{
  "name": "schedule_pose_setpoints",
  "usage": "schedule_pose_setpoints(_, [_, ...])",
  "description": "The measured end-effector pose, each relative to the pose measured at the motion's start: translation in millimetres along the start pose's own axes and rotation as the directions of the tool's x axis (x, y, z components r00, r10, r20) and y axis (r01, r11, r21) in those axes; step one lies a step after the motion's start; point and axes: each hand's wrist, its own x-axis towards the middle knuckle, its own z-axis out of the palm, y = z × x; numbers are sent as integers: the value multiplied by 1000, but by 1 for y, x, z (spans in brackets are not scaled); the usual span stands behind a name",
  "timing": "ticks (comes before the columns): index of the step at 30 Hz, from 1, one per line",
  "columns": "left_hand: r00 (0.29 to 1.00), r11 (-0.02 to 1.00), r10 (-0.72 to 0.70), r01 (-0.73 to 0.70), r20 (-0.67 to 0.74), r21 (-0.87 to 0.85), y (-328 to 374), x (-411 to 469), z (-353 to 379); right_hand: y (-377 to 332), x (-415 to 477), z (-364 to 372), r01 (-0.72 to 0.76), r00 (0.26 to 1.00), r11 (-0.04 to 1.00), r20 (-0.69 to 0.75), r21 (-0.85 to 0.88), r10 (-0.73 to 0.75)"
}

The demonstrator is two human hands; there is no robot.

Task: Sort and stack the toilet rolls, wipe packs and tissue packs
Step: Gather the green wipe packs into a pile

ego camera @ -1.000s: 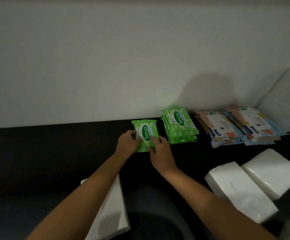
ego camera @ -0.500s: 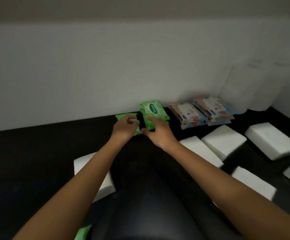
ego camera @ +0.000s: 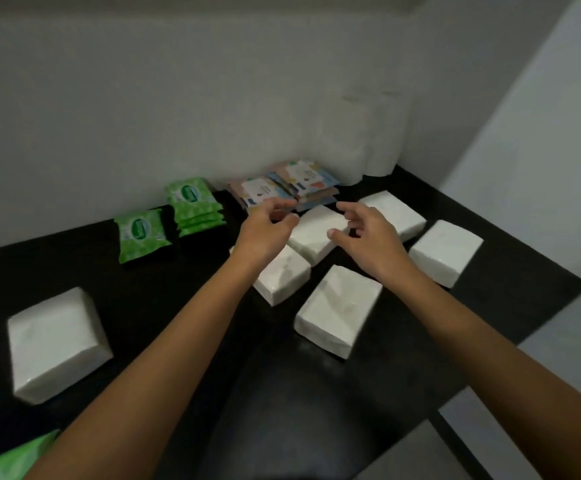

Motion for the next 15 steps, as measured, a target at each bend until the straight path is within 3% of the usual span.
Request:
schedule_pose_setpoints(8, [992, 997, -62, 58, -107, -44, -16, -56, 5, 22, -36, 0, 2, 995, 999, 102, 47, -6])
schedule_pose_setpoints(15, [906, 989, -133, 147, -402, 4, -55, -129, -42, 1, -74, 64, 97, 925, 983, 350, 154, -146])
